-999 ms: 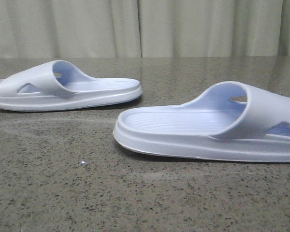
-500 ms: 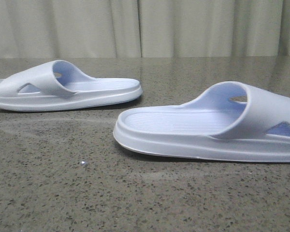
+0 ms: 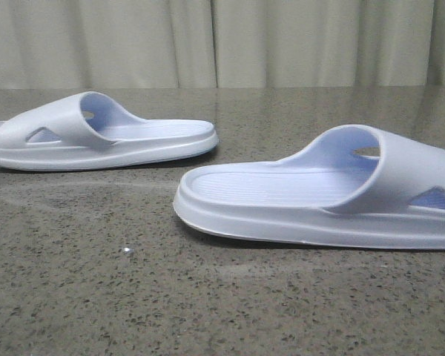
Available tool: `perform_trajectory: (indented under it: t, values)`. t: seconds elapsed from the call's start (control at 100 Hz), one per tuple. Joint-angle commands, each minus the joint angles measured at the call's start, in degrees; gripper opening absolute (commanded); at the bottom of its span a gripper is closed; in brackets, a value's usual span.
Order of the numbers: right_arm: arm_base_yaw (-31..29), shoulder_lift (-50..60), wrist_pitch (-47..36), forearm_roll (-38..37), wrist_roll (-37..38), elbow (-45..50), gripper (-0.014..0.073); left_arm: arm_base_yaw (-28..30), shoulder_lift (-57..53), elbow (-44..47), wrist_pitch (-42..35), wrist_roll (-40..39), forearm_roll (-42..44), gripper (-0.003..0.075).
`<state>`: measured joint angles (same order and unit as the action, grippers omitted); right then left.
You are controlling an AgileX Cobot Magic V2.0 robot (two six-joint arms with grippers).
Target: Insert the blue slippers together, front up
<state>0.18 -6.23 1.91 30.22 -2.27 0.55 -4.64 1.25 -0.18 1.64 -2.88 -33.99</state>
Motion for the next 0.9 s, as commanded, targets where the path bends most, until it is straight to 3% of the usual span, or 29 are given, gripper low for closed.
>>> perform_trajectory:
  t: [0.0, 0.17, 0.31, 0.57, 0.64, 0.73, 0.82, 0.889]
  values:
    - [-0.01, -0.52, -2.66, 0.46, -0.27, -3.02, -0.0075, 0.18, 1.71, -3.28, -2.68, -0.53, -0.15, 0.0015]
    - [-0.01, -5.66, 3.3, -1.08, -2.19, -9.9, -0.0075, 0.18, 11.79, -11.37, 0.48, -0.53, 9.41, 0.0015]
    - [-0.01, -16.27, 12.26, -5.5, -2.32, -16.94, -0.0076, 0.18, 24.53, -20.4, 8.06, -0.53, 16.91, 0.0015]
    - [-0.01, -29.28, 24.36, -5.5, -2.32, -24.82, -0.0074, 0.18, 36.85, -28.18, 17.47, 0.08, 17.34, 0.0017]
    - [-0.01, -29.75, 26.3, -5.5, -2.71, -25.87, -0.0029, 0.18, 37.25, -28.68, 17.64, 1.74, 17.03, 0.002]
    - [-0.01, -29.79, 28.55, -5.28, -3.17, -26.62, 0.0119, 0.18, 37.25, -28.67, 17.91, 2.88, 16.49, 0.0055]
    - [-0.01, -30.45, 29.37, -5.3, -3.17, -26.83, 0.0266, 0.18, 37.25, -28.67, 18.49, 3.54, 15.71, 0.0137]
    - [-0.01, -31.34, 29.37, -5.15, -3.17, -26.83, 0.0292, 0.18, 37.25, -28.67, 18.76, 3.54, 15.1, 0.0221]
